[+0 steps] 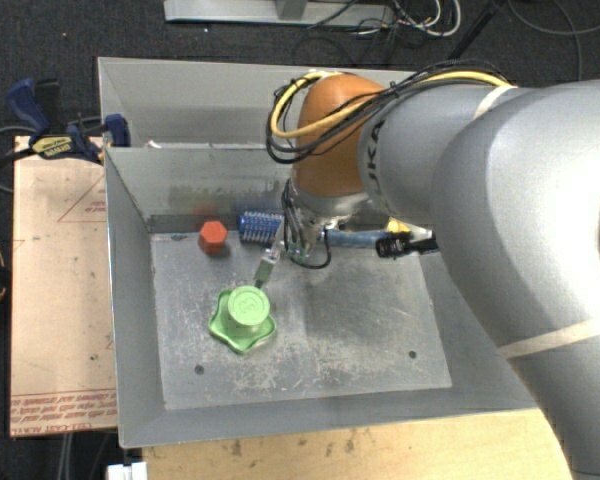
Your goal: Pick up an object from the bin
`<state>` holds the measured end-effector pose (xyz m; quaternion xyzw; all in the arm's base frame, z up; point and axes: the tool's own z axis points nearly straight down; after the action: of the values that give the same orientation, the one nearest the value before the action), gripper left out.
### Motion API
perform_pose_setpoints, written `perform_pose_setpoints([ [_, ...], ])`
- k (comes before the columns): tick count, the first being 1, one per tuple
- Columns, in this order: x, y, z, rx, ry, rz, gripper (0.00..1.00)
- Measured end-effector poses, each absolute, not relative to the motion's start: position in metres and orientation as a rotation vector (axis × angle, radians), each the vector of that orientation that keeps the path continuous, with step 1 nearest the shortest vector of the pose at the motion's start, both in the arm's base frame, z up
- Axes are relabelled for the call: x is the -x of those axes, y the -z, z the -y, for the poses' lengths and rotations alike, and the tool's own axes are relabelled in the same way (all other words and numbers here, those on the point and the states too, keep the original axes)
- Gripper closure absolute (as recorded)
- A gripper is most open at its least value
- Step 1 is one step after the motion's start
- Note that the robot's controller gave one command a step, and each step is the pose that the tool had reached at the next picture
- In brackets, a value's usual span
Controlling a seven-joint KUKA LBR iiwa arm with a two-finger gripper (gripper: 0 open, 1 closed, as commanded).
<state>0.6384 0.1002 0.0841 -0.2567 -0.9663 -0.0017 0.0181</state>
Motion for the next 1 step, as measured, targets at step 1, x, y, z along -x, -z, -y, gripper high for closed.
perform_pose_setpoints([
  [1, -0.6371, -0.0843, -0.1077, 0.977, 0.000, 2.954, 0.00],
])
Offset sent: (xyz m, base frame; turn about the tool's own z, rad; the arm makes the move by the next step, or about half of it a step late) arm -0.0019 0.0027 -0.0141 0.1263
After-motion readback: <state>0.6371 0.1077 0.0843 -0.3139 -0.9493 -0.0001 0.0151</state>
